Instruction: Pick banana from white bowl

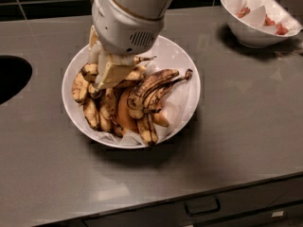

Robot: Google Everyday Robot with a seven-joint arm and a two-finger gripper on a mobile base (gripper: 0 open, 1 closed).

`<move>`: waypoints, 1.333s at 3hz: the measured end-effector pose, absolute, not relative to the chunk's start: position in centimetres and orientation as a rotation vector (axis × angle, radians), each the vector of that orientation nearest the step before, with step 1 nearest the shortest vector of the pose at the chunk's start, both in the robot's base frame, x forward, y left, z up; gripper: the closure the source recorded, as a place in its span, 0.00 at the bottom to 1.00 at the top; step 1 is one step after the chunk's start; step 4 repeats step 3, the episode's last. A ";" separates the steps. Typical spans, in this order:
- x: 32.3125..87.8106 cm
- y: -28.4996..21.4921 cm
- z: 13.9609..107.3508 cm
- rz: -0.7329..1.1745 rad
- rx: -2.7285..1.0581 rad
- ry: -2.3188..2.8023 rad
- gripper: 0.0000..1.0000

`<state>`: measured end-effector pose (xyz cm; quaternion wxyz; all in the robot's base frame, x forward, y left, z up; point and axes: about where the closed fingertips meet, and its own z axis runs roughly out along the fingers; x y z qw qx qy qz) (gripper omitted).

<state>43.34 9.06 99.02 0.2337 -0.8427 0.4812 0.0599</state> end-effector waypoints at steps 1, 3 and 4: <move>41.4 9.5 101.6 0.114 -2.308 1.219 1.00; 38.8 10.0 104.5 0.014 -2.309 1.169 1.00; 38.8 10.0 104.5 0.014 -2.309 1.169 1.00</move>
Offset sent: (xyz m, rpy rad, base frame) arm -0.0560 0.0082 0.0646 -0.0263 -0.1941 0.0542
